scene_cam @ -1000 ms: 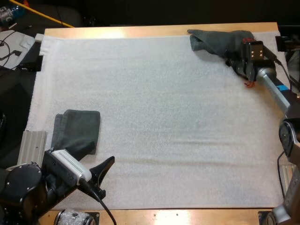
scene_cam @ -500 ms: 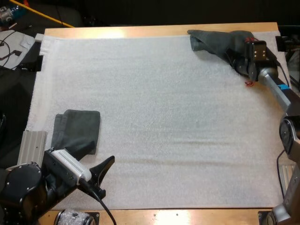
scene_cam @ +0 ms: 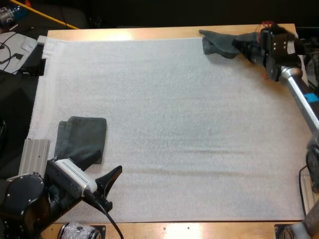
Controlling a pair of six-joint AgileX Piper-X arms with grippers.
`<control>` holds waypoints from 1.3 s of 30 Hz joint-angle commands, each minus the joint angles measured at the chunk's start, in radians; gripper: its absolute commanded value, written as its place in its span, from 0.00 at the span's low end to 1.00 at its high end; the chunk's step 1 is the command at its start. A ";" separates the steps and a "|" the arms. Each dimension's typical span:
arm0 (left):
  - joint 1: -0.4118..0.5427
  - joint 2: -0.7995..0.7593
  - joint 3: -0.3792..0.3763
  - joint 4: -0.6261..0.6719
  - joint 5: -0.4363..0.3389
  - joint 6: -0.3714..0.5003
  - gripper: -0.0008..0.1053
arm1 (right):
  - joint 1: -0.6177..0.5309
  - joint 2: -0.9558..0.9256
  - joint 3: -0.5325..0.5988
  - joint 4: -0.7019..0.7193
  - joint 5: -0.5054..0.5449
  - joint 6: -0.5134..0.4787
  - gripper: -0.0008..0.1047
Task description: Pick towel from pile, fold and stack
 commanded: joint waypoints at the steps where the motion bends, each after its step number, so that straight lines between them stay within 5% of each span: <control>1: -0.005 0.003 -0.006 -0.018 0.007 -0.007 0.57 | 0.041 -0.154 -0.010 0.036 0.014 -0.149 0.01; 11: -0.005 0.001 -0.005 -0.022 0.008 -0.013 0.57 | 0.099 -0.395 -0.011 0.168 -0.004 -0.203 0.01; 27: -0.005 0.004 -0.006 -0.033 0.017 -0.026 0.57 | 0.139 -0.766 -0.013 0.742 -0.218 -0.211 0.01; 39: -0.004 0.000 -0.003 -0.010 0.031 -0.026 0.57 | 0.387 -0.808 -0.022 0.770 -0.229 -0.134 0.02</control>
